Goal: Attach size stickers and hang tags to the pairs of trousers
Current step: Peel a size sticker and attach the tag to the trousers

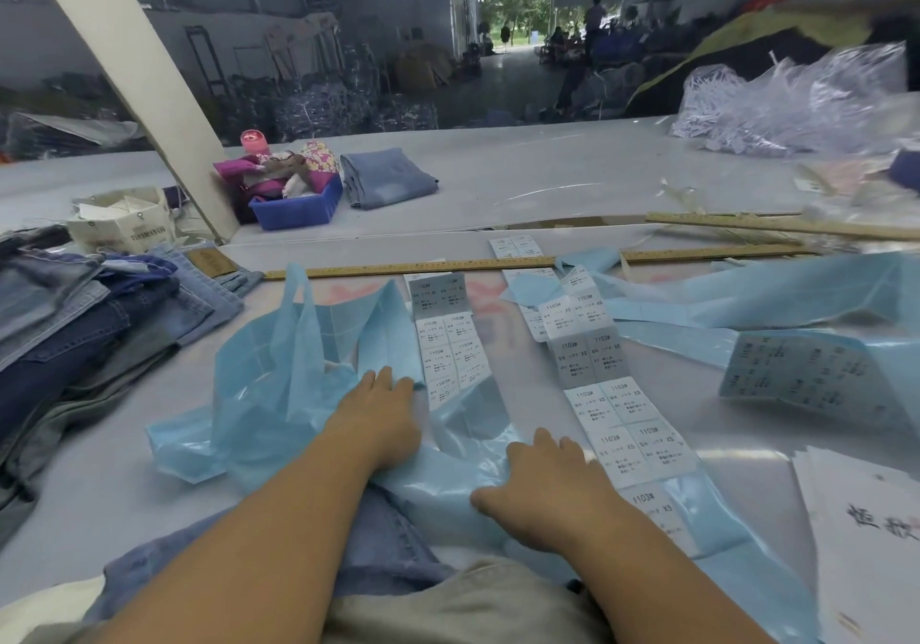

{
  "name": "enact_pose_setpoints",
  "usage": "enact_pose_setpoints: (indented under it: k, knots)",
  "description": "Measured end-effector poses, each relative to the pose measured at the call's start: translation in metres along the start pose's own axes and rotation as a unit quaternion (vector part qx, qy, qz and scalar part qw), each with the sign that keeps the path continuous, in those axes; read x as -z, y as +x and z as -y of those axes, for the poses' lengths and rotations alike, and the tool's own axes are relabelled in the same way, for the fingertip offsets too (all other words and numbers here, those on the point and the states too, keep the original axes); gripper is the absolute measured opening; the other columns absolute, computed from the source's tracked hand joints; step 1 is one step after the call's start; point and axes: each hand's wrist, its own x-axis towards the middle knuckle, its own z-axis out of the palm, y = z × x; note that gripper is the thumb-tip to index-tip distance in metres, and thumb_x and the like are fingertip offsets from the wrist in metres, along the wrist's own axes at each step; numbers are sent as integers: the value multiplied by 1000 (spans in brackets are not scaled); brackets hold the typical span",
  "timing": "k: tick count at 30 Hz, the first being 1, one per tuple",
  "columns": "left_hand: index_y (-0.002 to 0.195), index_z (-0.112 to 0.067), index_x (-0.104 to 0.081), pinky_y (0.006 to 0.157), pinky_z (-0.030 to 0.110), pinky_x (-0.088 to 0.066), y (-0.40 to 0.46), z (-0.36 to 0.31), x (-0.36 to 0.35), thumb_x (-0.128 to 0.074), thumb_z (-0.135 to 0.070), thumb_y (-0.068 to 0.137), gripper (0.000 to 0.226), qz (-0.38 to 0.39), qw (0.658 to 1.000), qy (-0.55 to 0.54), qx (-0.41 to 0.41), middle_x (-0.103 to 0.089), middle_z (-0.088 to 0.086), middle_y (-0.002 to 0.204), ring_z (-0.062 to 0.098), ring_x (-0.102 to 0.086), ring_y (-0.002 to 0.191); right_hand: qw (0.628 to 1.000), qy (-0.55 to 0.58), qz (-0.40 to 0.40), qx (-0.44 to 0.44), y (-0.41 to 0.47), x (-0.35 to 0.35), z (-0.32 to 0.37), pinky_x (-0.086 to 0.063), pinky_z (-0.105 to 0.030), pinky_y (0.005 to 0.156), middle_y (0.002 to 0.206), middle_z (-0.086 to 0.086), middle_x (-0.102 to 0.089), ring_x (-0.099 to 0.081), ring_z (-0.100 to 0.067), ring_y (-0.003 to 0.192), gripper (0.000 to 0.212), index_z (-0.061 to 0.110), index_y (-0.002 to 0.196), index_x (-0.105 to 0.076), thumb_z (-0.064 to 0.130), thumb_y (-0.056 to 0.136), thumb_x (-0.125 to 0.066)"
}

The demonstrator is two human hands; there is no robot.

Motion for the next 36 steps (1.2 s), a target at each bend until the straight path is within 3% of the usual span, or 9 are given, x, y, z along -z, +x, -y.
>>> enact_pose_setpoints:
  k: [3, 7, 12, 16, 21, 26, 30, 33, 36]
  knots:
    - [133, -19, -41, 102, 43, -39, 2, 0, -2, -34, -28, 96, 39, -6, 1000, -3, -5, -48, 6, 134, 28, -47, 121, 1000, -8, -13, -3, 2, 0, 0, -33, -44, 101, 127, -5, -42, -38, -30, 120, 54, 21, 127, -48, 54, 84, -43]
    - [137, -24, -42, 99, 39, -40, 1, 3, 2, -48, -25, 89, 49, -44, 999, -24, -9, -50, 2, 130, 26, -47, 119, 1000, 13, -17, -2, 3, 1, 1, -33, -43, 102, 128, -4, -43, -38, -29, 121, 54, 23, 129, -45, 54, 84, -43]
    - [124, -17, -48, 98, 40, -42, 1, 7, -1, -48, -43, 92, 41, -19, 999, -19, 26, -49, 5, 128, 27, -48, 118, 999, 28, -23, 1, 2, 2, 1, -34, -43, 102, 128, -4, -44, -38, -29, 121, 53, 24, 130, -45, 52, 84, -44]
    - [120, -22, -52, 90, 39, -45, 1, 3, 2, -49, -56, 90, 46, -58, 997, 47, 18, -55, 2, 118, 25, -55, 109, 999, 35, -28, -3, 1, 2, 0, -33, -42, 102, 127, -3, -45, -38, -28, 120, 50, 24, 127, -47, 50, 84, -44]
    - [109, -18, -56, 75, 36, -37, 0, -3, 1, -36, -45, 99, 35, -94, 990, 104, -12, -58, 4, 107, 27, -59, 98, 999, 30, -28, -2, 1, 2, 0, -34, -42, 102, 126, -3, -45, -38, -28, 120, 50, 24, 127, -47, 50, 84, -45]
    - [110, -14, -53, 73, 34, -35, -2, -5, 3, -35, -19, 98, 23, -114, 990, 82, 7, -61, 6, 111, 28, -60, 100, 998, 47, -40, 27, 2, 2, 1, -33, -41, 105, 131, -3, -44, -36, -27, 124, 54, 24, 133, -45, 50, 85, -46]
    - [88, -21, -45, 66, 32, -38, -6, -6, 10, -45, -16, 91, 6, -150, 988, 6, 36, -60, 4, 100, 23, -49, 80, 996, 48, -22, 77, 4, -1, 4, -28, -43, 111, 136, -1, -42, -32, -28, 131, 57, 24, 135, -47, 51, 85, -49]
    - [87, -22, -47, 69, 33, -45, -9, -10, 12, -52, -24, 93, 8, -148, 989, -11, 22, -59, 2, 98, 23, -53, 83, 997, 38, 2, 70, 3, -3, 4, -27, -47, 110, 131, -2, -43, -33, -28, 130, 50, 21, 123, -52, 53, 85, -48]
    - [87, -23, -53, 78, 35, -50, -15, -25, 19, -53, -39, 95, 18, -145, 988, -42, -19, -58, -2, 96, 21, -58, 91, 998, 46, -23, 36, 2, 1, -2, -15, -53, 115, 145, -1, -34, -22, -29, 140, 59, 27, 137, -43, 55, 86, -45]
